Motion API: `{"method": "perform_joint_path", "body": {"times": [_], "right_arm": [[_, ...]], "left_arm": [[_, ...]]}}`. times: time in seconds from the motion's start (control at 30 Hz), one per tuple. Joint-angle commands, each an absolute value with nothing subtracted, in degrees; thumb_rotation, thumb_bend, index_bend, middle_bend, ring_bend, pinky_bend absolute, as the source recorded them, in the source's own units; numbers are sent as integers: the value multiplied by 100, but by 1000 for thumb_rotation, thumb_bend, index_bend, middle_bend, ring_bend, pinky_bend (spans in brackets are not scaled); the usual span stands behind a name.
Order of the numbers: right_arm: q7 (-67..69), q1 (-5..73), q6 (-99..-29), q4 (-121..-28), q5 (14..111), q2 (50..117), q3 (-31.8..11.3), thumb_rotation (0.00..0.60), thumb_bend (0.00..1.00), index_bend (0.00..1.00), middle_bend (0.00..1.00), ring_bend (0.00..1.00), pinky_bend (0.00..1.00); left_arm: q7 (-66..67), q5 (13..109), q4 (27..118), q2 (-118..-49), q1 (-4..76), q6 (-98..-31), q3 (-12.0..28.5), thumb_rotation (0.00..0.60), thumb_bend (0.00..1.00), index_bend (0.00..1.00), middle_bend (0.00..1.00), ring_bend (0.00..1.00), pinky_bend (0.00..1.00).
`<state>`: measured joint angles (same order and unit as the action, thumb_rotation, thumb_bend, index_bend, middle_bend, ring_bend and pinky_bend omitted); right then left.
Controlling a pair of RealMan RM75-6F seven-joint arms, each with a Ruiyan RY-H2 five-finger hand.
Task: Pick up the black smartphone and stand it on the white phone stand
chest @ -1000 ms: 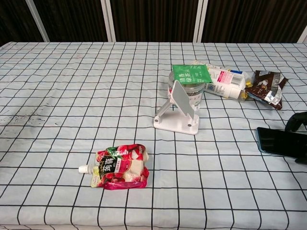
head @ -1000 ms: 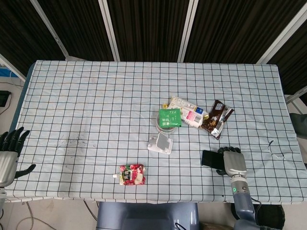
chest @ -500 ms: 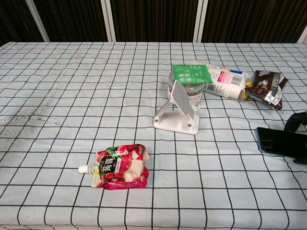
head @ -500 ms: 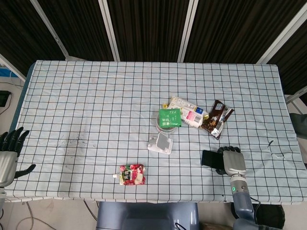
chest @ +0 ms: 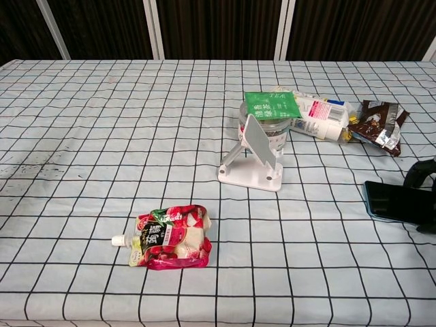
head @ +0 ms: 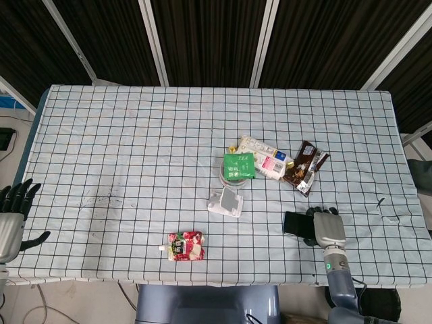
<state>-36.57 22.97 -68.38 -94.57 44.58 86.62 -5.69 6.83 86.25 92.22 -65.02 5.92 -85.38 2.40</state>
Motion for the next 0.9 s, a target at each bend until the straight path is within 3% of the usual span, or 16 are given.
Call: {"method": "perform_joint_path", "body": {"times": [0.03, 0.4, 0.9], "right_arm": [[-3642, 2301, -6861, -9503, 4493, 8650, -564, 600, 569, 671, 614, 358, 183], [-3498, 2295, -6937, -9578, 4671, 8602, -560, 600, 572, 747, 686, 423, 200], [-2717, 2159, -7060, -9827, 5211, 8214, -733, 600, 574, 752, 689, 430, 200]], "left_arm": [[677, 8628, 9222, -6501, 591, -8540, 239, 600, 0, 0, 0, 0, 0], [668, 8639, 9237, -6496, 582, -8563, 237, 600, 0, 0, 0, 0, 0], [672, 8637, 9258, -6494, 570, -8581, 238, 600, 0, 0, 0, 0, 0]]}}
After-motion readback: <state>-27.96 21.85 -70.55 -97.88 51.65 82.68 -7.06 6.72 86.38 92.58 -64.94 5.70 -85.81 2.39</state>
